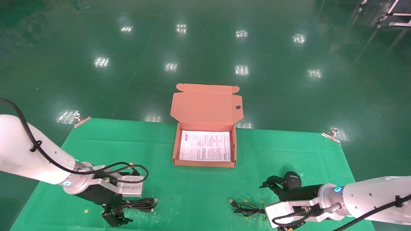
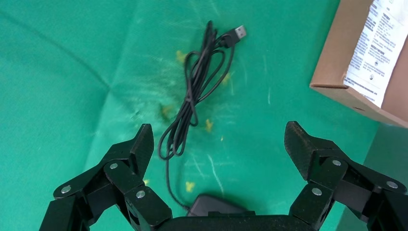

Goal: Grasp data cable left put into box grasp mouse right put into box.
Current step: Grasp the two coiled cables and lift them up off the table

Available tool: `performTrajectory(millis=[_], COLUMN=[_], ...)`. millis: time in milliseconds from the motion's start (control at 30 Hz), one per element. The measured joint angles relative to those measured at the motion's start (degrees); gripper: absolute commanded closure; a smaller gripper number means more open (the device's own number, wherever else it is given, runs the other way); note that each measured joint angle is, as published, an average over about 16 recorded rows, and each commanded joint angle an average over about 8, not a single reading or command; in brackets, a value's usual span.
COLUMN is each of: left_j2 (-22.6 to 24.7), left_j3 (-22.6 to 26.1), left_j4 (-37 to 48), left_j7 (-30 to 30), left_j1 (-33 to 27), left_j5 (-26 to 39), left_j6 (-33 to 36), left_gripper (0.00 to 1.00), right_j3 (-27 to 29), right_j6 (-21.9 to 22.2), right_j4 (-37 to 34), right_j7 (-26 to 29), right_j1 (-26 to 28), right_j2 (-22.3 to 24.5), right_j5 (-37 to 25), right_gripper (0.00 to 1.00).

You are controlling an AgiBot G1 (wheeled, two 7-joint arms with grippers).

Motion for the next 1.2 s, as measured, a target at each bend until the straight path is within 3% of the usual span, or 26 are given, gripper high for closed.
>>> performTrajectory(millis=[633,667,700,733,933,1000,1200], left_j2=[6.1,6.33,6.53,6.75,7.74,7.94,8.21], left_j3=[-0.73,-0.72,-0.72,-0.73,-0.73,-0.71,-0.67], left_j4=[20.85,21.61,22.29,23.02,26.28,26.93,27.74], left_j7=[10.62,11.04,11.42,11.77,13.19,13.42,13.57], left_j1=[-0.88,-0.97,-1.05,-1.14,-1.65,-1.76,-1.92], left_j5=[-1.21,-1.18,-1.16,-1.15,-1.01,-0.95,-0.85], left_j6=[-5.89,-6.15,-6.4,-6.66,-7.94,-8.2,-8.52], left_gripper=[0.0,0.01,0.09,0.22,0.96,1.0,1.0], right_j3=[-1.62,-1.68,-1.73,-1.77,-1.82,-1.8,-1.72], right_j6=[5.48,5.83,6.14,6.48,8.29,8.72,9.25], right_j4=[-15.48,-16.05,-16.57,-17.13,-19.65,-20.11,-20.63], right_j7=[-4.53,-4.81,-5.05,-5.28,-6.34,-6.54,-6.71], right_j1=[2.21,2.25,2.28,2.31,2.47,2.5,2.51], right_j2=[-7.62,-7.85,-8.05,-8.26,-9.16,-9.33,-9.52], right_j5=[-2.57,-2.72,-2.86,-2.97,-3.44,-3.52,-3.53], right_gripper=[0.0,0.0,0.0,0.05,0.8,1.0,1.0])
